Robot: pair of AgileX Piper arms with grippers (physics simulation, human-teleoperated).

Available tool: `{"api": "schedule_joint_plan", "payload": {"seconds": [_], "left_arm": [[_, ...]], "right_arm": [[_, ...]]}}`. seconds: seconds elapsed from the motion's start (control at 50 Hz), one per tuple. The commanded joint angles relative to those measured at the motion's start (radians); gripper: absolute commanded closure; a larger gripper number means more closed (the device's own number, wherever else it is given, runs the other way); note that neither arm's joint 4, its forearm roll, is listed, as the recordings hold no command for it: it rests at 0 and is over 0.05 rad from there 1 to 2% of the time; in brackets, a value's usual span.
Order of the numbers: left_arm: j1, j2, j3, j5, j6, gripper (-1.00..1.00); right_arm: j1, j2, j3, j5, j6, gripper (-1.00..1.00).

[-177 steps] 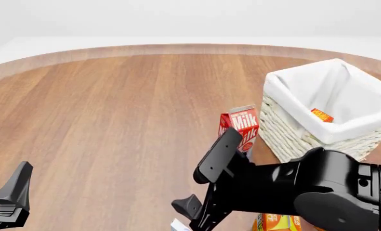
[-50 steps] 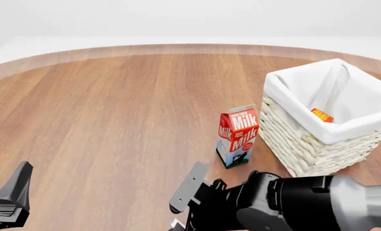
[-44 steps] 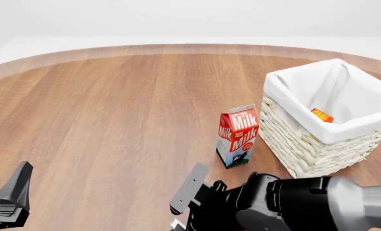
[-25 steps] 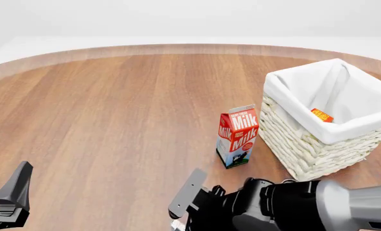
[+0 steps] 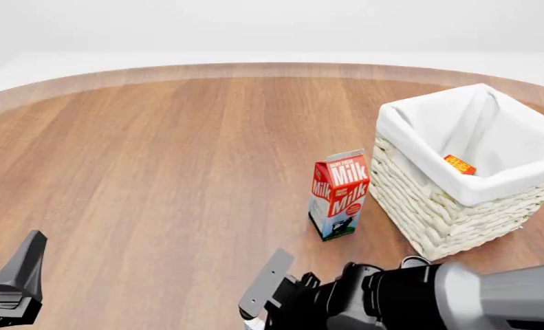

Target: Pick up the cream cheese box and the butter, and put them in the basket.

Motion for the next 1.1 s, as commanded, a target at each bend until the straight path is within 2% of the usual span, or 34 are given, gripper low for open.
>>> {"api": "schedule_joint_plan", "payload": {"seconds": [0.02,0.36,0.38,0.74,1.1], "left_arm": [[0.000,0.000,0.000,0.000,0.000,-1.00],[0.000,0.000,0.000,0.000,0.000,-1.00],[0.000,0.000,0.000,0.000,0.000,-1.00],[0.000,0.000,0.000,0.000,0.000,-1.00],[0.000,0.000,0.000,0.000,0.000,-1.00]], "right_arm": [[-0.005,0.012,0.012,-0.019,0.006,-1.00],[-0.002,0.001,0.004,-0.011,0.008,-1.00],[-0.002,0.000,0.004,-0.010,0.007,1.00],[0.005,-0.027,-0.010,0.015,0.009,1.00],[-0.029,-0.160,-0.043,0.121,-0.052,1.00]]}}
